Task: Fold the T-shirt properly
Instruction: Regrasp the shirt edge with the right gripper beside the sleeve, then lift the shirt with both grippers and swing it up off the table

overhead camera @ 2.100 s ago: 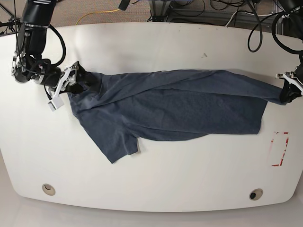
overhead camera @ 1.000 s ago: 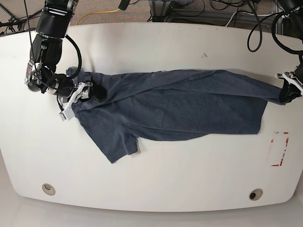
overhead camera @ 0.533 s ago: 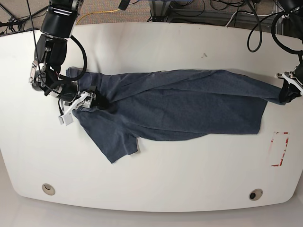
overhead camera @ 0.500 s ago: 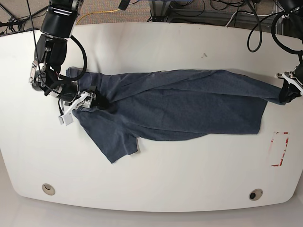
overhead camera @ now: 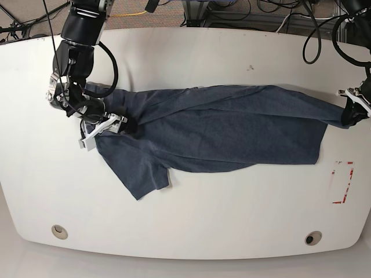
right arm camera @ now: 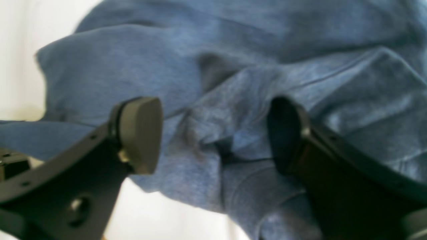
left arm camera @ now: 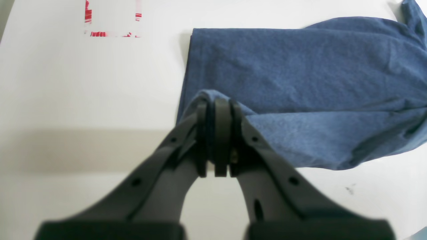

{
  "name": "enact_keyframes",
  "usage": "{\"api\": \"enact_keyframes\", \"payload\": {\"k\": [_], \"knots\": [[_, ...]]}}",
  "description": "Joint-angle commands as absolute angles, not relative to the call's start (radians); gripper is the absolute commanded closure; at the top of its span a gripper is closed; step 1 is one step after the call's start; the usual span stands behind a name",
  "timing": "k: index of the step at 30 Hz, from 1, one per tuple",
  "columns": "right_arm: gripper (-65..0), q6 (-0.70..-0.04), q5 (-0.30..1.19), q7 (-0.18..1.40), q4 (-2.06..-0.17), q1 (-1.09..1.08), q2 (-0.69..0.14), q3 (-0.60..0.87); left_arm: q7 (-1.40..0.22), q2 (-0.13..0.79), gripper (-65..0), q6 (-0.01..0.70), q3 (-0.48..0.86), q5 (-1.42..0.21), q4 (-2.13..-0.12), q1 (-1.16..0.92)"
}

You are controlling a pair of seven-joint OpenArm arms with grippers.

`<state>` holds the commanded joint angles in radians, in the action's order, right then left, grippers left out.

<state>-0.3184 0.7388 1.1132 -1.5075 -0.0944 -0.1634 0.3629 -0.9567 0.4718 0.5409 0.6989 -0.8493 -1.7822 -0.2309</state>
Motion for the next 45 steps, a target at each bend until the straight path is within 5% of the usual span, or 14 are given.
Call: {"api": "enact_keyframes", "payload": {"k": [8, 18, 24, 34, 45], "knots": [[0.0, -0.318, 0.737, 1.098, -1.515, -0.087, -0.166, 0.366, -0.957, 0.472, 0.0, 0.541, 0.699, -0.849, -1.781, -0.231], [0.0, -0.397, 0.748, 1.104, -1.787, 0.061, -0.168, 0.429, -0.957, 0.472, 0.0, 0.539, 0.696, -0.849, -1.784, -0.229], [0.0, -0.424, 0.892, 1.106, -1.870, 0.165, -0.194, 0.544, -0.957, 0.472, 0.0, 0.539, 0.677, -0.849, -1.785, -0.165], [0.0, -0.424, 1.044, 1.122, -1.744, 0.082, -0.354, 0.582, -0.955, 0.469, 0.0, 0.444, 0.532, -0.851, -1.782, 0.038], [0.0, -0.475, 1.059, 1.161, -1.567, -0.168, -0.522, 0.495, -0.986, 0.435, 0.0, 0.443, 0.463, -0.789, -1.756, 0.272]]}}
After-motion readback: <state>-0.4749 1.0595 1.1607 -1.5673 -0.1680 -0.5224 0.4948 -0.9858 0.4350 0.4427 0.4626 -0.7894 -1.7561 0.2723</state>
